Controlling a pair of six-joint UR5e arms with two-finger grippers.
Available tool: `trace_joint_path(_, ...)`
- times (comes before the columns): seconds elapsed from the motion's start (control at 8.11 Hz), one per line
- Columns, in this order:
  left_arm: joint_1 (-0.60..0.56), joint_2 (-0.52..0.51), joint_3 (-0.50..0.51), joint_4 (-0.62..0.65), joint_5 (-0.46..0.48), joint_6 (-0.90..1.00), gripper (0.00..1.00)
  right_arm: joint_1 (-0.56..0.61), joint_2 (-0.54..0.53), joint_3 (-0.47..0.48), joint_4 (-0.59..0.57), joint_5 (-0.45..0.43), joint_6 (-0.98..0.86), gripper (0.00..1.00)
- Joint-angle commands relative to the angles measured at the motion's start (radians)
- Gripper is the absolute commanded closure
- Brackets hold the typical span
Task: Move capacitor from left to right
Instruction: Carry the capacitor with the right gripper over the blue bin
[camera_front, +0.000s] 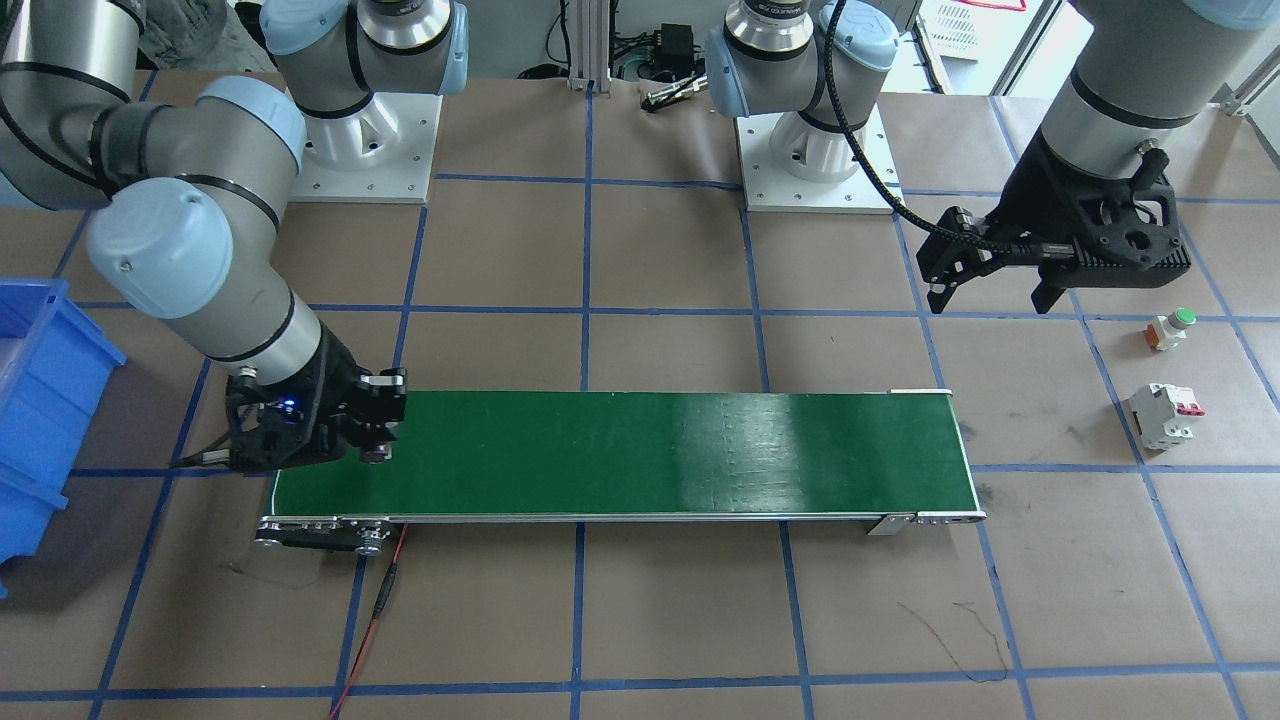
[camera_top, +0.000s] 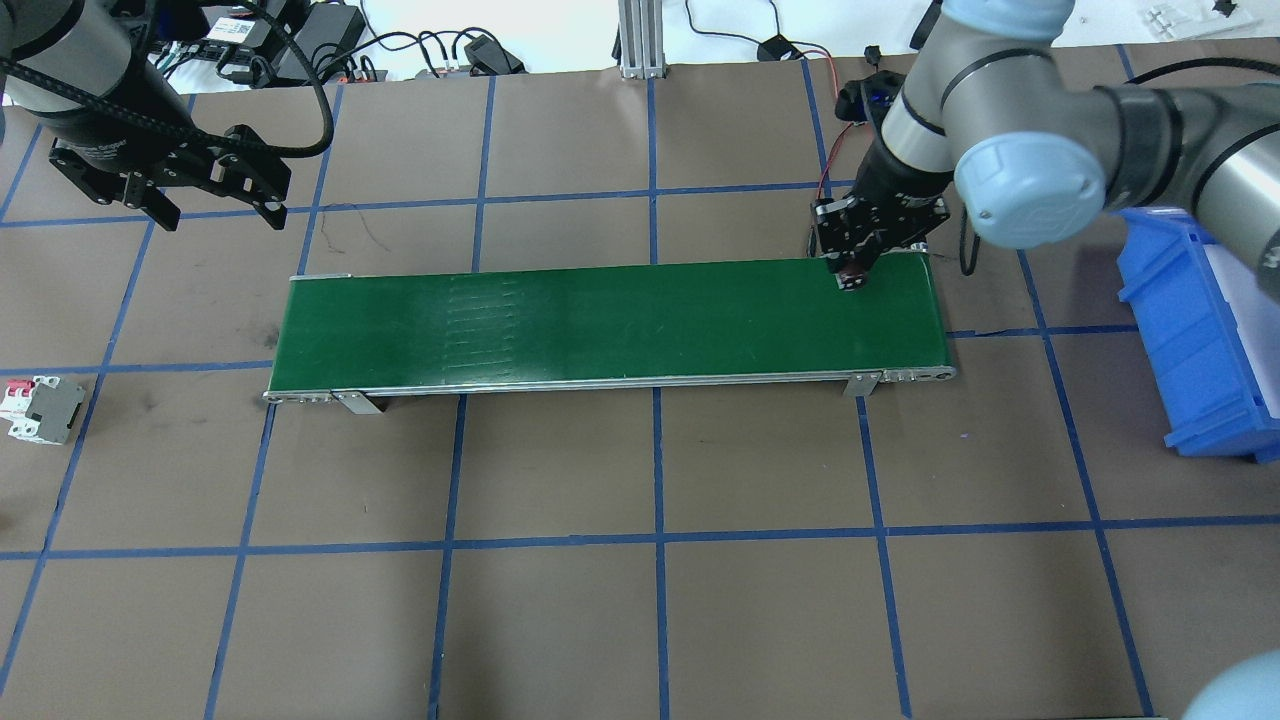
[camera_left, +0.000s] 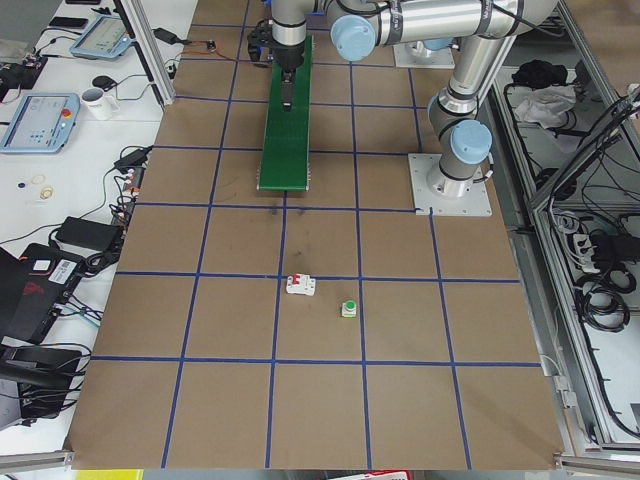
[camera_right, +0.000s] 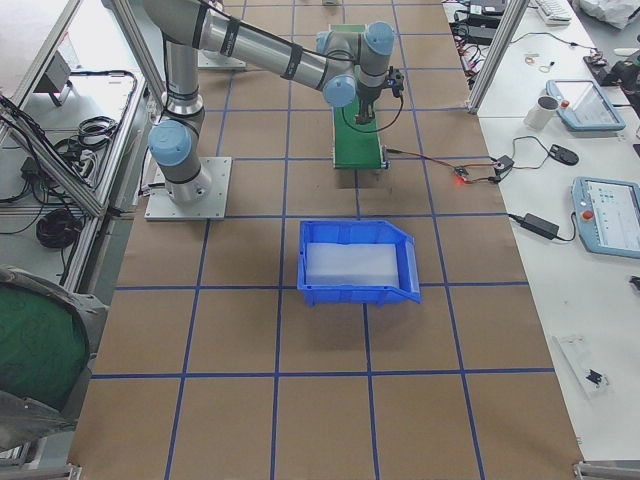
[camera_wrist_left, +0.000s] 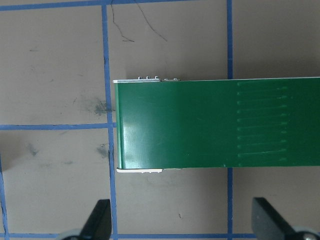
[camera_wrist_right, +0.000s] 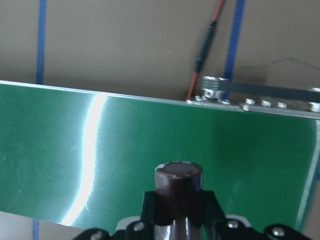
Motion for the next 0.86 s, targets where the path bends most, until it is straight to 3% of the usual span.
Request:
trace_joint_path(0.0, 0.0, 0.0, 0.0, 0.0, 0.002, 0.002, 0.0, -0.08, -0.086, -0.071, 0.123, -0.236, -0.01, 1.0)
trace_joint_path(0.37, 0.0, 0.002, 0.0, -0.001, 0.002, 0.004, 0.0, -0.219, -0.124, -0.136, 0.209, -0.35, -0.155, 1.0)
trace_joint_path(0.74, 0.0, 0.002, 0.0, 0.0, 0.002, 0.005, 0.0, -0.402, -0.126, -0.146, 0.212, -0.349, -0.327, 1.0)
